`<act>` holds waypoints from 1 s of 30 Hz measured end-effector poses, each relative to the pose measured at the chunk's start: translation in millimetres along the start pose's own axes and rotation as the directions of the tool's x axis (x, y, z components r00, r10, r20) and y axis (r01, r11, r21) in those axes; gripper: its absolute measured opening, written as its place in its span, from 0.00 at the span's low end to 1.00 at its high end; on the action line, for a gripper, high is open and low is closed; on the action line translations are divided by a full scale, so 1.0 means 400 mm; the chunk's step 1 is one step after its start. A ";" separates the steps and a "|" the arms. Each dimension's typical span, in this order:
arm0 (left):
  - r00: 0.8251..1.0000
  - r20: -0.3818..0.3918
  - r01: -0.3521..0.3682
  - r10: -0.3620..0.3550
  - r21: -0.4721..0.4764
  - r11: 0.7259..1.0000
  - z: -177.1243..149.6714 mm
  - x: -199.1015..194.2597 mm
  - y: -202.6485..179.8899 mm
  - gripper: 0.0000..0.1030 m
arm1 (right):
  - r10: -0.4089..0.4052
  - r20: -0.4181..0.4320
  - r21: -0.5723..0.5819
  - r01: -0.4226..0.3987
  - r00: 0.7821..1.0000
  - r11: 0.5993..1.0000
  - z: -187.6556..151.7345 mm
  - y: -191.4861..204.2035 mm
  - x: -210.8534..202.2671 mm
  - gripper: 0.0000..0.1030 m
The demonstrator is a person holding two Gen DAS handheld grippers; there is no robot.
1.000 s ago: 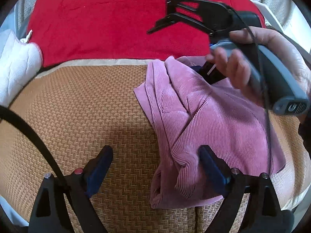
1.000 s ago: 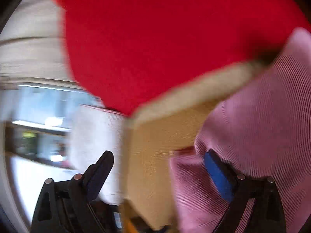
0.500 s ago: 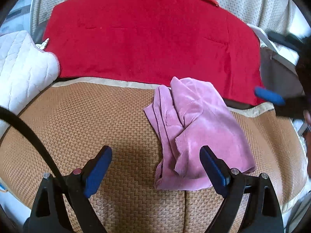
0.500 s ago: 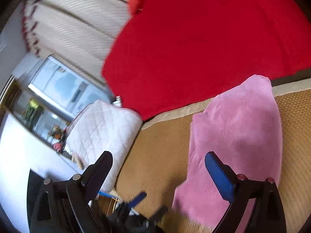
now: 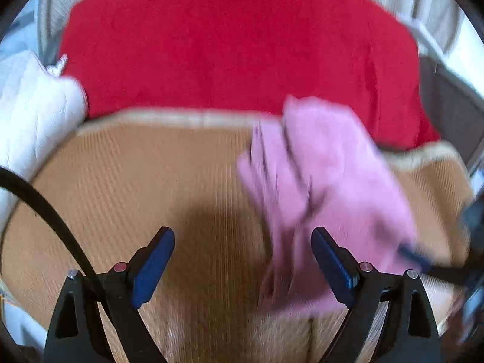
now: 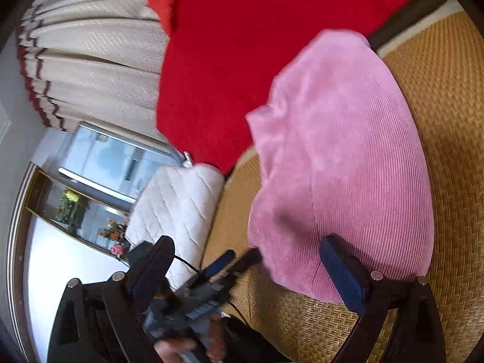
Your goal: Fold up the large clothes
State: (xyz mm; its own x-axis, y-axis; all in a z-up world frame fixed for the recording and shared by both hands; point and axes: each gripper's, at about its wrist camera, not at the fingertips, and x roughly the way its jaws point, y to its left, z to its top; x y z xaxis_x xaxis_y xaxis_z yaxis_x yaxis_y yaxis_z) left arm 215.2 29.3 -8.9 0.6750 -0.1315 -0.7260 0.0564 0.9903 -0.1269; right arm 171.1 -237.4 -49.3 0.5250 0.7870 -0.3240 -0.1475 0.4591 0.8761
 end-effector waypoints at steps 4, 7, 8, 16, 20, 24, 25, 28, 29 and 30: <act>0.998 0.019 0.054 -0.055 0.047 0.997 0.139 0.054 -0.046 0.89 | 0.004 0.008 -0.038 -0.003 1.000 0.999 -0.012 0.003 0.005 0.95; 0.999 -0.031 0.034 -0.032 0.079 0.996 0.207 0.187 -0.088 0.89 | 0.009 0.022 -0.055 -0.008 1.000 0.998 -0.022 0.003 0.003 0.95; 0.999 -0.050 0.024 -0.020 0.084 0.996 0.211 0.224 -0.090 0.89 | 0.013 0.026 -0.057 -0.011 1.000 0.998 -0.023 0.001 0.002 0.95; 0.973 -0.229 0.012 -0.019 -0.031 0.999 0.161 0.383 -0.006 0.97 | 0.043 0.020 -0.064 -0.041 0.999 0.997 -0.028 -0.014 -0.005 0.95; 0.987 -0.159 0.003 -0.013 -0.061 0.998 0.157 0.285 0.019 0.96 | 0.008 0.020 -0.083 -0.006 1.000 0.997 -0.035 -0.001 -0.008 0.95; 0.998 -0.027 0.063 -0.063 -0.023 0.998 0.114 0.114 0.002 0.95 | 0.010 0.028 -0.077 -0.007 1.000 0.997 -0.038 0.011 -0.020 0.95; 0.997 -0.009 0.077 -0.077 -0.010 0.997 0.088 0.078 -0.003 0.95 | 0.013 0.031 -0.078 -0.011 0.999 0.997 -0.040 0.013 -0.021 0.95; 0.999 -0.034 0.032 -0.030 0.044 0.999 0.031 0.095 -0.042 0.95 | 0.002 0.039 -0.084 0.002 0.999 0.996 -0.043 0.010 -0.014 0.95; 0.997 -0.077 -0.012 0.020 0.103 0.995 -0.007 0.127 -0.056 0.96 | 0.001 0.045 -0.079 0.002 0.999 0.997 -0.045 0.009 -0.015 0.95; 0.995 -0.087 -0.037 0.048 0.121 0.992 -0.026 0.146 -0.055 0.96 | 0.001 0.049 -0.080 0.003 0.999 0.997 -0.047 0.009 -0.017 0.95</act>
State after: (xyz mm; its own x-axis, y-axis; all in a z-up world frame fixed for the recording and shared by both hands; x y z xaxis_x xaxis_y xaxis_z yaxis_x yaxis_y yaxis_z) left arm 245.8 -0.6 -55.7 0.6104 -0.0874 -0.7872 0.1197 0.9927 -0.0175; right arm 151.5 -233.2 -50.6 0.5657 0.7661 -0.3052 -0.2121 0.4927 0.8439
